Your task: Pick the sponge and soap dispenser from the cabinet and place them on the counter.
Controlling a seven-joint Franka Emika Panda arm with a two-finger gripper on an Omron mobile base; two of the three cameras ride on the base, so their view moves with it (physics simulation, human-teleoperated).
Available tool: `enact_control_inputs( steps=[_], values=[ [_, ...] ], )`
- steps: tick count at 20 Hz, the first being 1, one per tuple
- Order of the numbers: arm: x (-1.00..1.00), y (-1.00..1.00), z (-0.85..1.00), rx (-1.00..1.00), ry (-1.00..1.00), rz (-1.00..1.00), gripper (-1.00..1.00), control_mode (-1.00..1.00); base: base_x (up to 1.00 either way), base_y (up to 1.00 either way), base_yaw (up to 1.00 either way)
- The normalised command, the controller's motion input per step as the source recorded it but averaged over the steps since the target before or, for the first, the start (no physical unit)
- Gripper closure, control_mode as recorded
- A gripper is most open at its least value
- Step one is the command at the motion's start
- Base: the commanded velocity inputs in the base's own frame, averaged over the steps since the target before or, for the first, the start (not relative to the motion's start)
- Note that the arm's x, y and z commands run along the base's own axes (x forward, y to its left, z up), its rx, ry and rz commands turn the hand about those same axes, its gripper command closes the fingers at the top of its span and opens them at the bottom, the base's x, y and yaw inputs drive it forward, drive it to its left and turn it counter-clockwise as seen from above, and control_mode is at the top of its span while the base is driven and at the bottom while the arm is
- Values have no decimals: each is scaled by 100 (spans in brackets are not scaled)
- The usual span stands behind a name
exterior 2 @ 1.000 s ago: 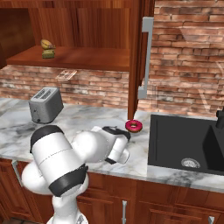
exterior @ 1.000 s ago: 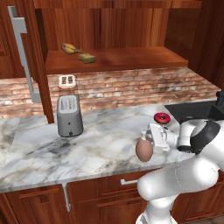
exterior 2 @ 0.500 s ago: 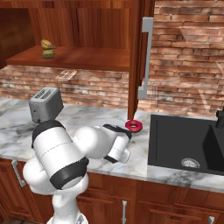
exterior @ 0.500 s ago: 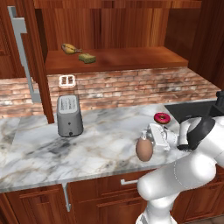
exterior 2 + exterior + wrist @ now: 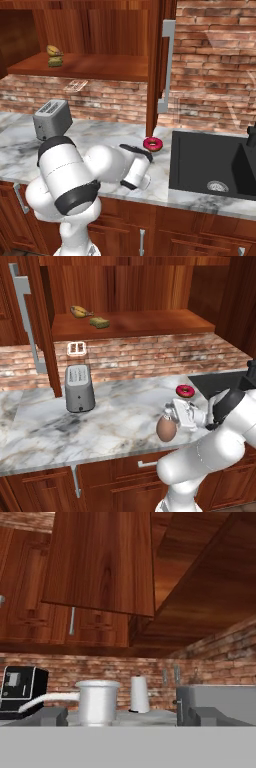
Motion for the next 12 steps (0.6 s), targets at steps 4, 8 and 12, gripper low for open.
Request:
enact_control_inputs(
  steps=[4, 8, 12],
  values=[
    [-15, -6, -14, 0, -5, 0, -100, -100, 0, 0, 0],
    [-11, -11, -15, 0, -5, 1, -100, -100, 0, 0, 0],
    [-6, -8, -19, 0, -4, 1, -100, -100, 0, 0, 0]
  ],
)
